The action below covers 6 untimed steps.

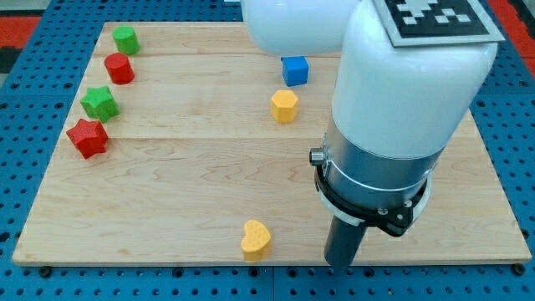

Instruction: Keep yellow heart vertically below red star

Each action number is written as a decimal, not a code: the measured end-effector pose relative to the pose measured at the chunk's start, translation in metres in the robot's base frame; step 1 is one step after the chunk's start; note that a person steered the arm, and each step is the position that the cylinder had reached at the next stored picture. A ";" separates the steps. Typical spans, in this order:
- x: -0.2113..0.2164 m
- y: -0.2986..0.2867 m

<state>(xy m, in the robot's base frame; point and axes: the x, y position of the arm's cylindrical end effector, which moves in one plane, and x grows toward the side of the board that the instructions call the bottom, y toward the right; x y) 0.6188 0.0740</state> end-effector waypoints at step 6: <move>-0.027 -0.278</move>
<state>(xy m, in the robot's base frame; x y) 0.5916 -0.2040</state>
